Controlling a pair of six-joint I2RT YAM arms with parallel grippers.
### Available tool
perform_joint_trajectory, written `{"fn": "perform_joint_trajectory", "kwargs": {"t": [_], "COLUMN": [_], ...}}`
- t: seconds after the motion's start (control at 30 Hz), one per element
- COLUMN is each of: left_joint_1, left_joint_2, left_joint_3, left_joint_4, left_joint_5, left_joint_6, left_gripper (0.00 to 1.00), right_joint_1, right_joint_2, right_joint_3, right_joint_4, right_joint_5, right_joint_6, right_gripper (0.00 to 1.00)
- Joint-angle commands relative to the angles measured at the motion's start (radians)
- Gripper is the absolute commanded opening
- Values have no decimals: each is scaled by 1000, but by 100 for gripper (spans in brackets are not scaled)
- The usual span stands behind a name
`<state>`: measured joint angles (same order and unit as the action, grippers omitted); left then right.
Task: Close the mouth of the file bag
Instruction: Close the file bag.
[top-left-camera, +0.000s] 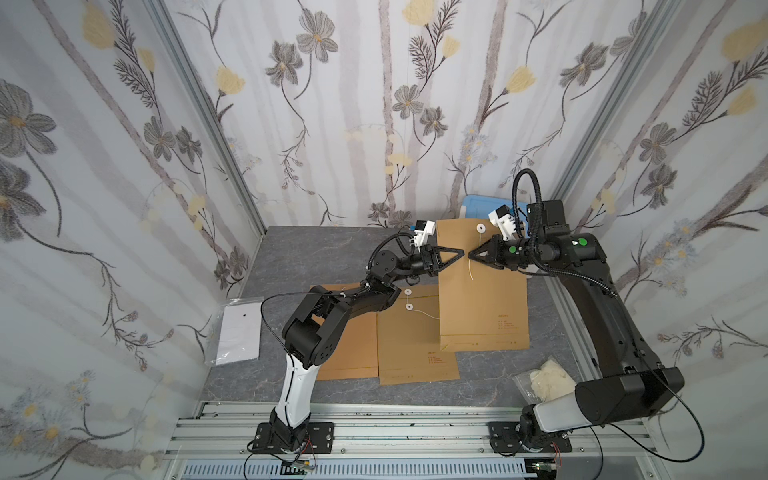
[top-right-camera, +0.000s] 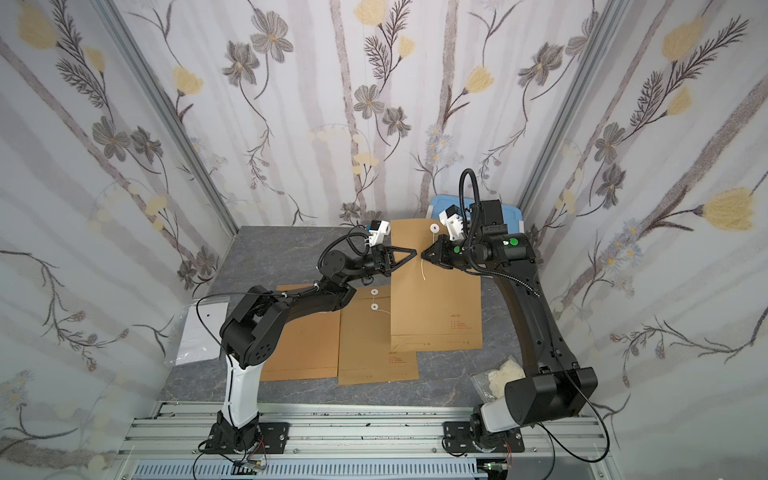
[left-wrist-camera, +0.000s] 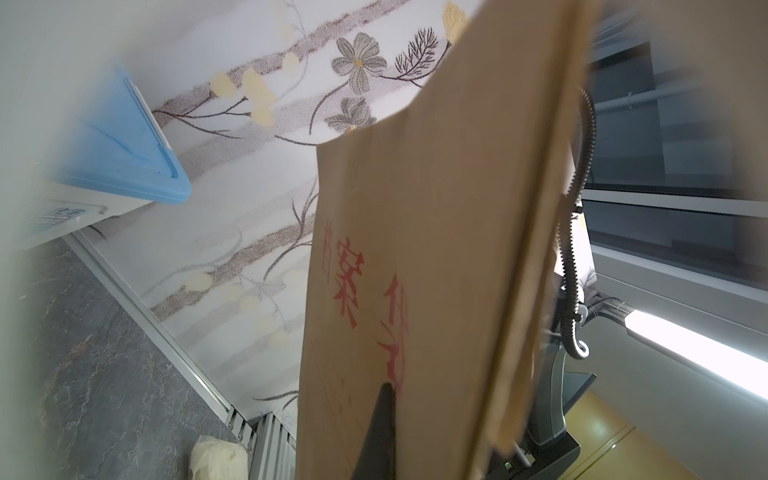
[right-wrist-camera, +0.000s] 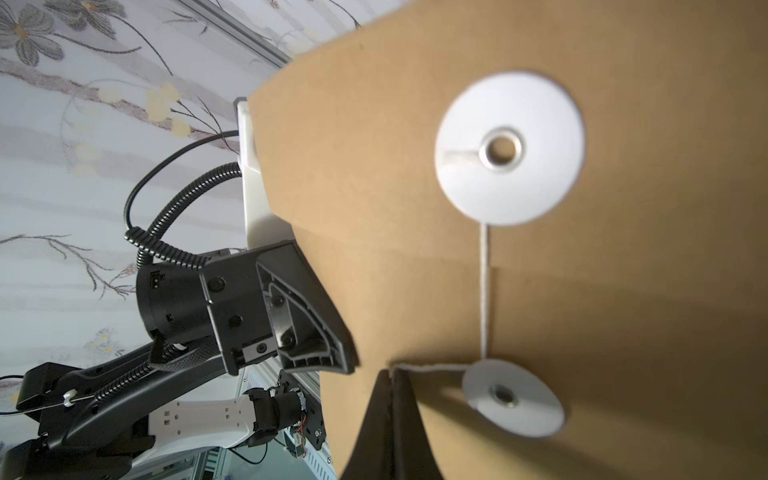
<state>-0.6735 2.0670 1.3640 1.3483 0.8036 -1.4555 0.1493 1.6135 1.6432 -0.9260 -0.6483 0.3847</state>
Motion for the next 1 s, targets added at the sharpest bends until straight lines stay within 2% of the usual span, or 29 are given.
{"fn": "perform_joint_trajectory", "kwargs": {"t": [0.0, 0.23, 0.37, 0.53, 0.67, 0.97], "left_joint_1": [-1, -2, -2, -2, -5, -21], "left_joint_2": [-18, -34, -31, -31, -16, 17], "left_joint_3": [11, 1, -7, -4, 7, 67], "left_joint_4": [63, 63, 64, 63, 63, 63], "left_joint_5": [-6, -1, -9, -15, -14, -21], "left_joint_6": [-19, -22, -19, -11, -6, -12], "left_gripper": [0, 0, 0, 0, 0, 0], "right_joint_1": [-2, -79, -106, -111, -102, -53], "right_joint_2": [-55, -127, -145, -158, -172, -207], "right_joint_3": [-92, -258, -284, -300, -336, -444], "right_joint_4": [136, 274, 284, 272, 318, 435], "right_joint_5": [-10, -58, -76, -88, -131, -133], "right_joint_6": [33, 68, 71, 62, 103, 174], "right_gripper": [0, 0, 0, 0, 0, 0]}}
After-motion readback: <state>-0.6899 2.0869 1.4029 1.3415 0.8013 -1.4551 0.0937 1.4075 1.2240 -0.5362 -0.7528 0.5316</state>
